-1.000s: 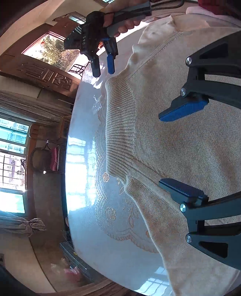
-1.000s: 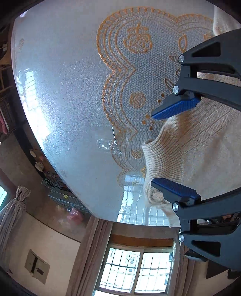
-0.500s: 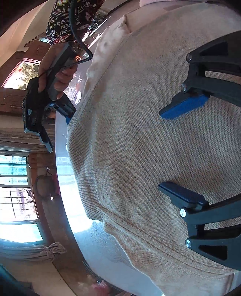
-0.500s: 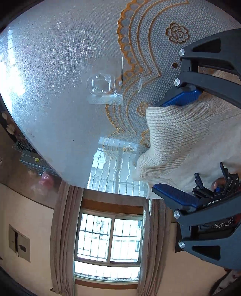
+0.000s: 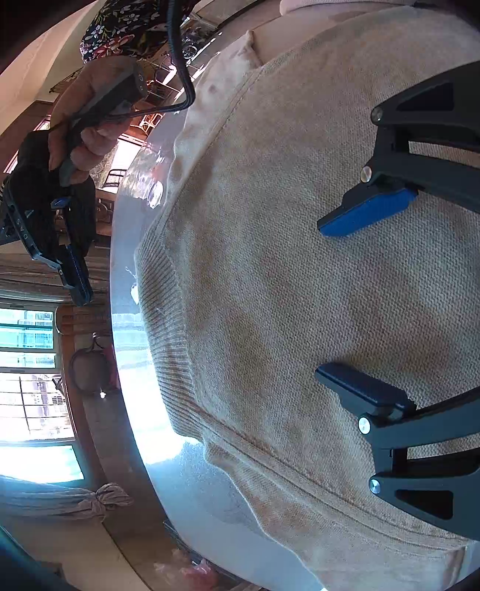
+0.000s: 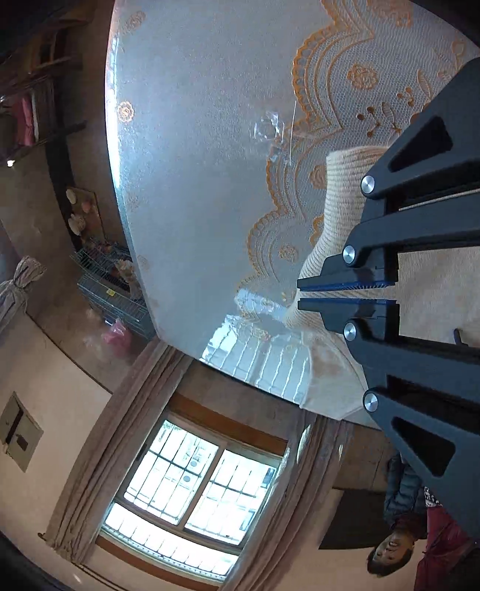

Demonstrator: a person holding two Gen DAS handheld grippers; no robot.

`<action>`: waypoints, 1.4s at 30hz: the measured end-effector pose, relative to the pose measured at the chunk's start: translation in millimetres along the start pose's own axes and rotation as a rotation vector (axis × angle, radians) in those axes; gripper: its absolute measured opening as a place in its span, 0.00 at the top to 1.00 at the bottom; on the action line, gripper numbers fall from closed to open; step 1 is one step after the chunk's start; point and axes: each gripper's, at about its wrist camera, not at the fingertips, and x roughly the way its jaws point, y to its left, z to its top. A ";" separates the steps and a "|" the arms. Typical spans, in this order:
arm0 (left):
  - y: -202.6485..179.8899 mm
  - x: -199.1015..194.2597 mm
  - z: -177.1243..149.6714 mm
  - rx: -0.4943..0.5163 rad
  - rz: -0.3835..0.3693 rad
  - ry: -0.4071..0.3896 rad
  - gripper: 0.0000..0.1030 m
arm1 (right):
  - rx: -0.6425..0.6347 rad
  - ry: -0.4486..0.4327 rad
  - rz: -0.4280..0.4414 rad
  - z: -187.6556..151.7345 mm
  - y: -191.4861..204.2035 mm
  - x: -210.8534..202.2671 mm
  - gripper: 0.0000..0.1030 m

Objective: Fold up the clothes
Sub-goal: 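Fold the ribbed edge over the body with the right tool toward the left tool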

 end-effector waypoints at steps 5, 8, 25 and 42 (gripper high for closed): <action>3.5 -0.5 4.1 -0.006 -0.001 0.000 0.29 | 0.229 0.069 0.016 -1.9 -67.4 -14.5 0.37; 7.7 -1.2 6.9 -0.012 -0.005 -0.001 0.29 | 0.263 0.104 -0.004 -5.2 -87.6 -11.4 0.37; 5.1 5.3 10.6 -0.007 0.008 0.003 0.29 | -0.216 0.042 0.065 -38.9 46.1 10.7 0.77; 3.5 -3.5 7.1 -0.004 0.013 0.004 0.29 | -0.425 0.096 -0.050 -133.5 76.2 -10.0 0.45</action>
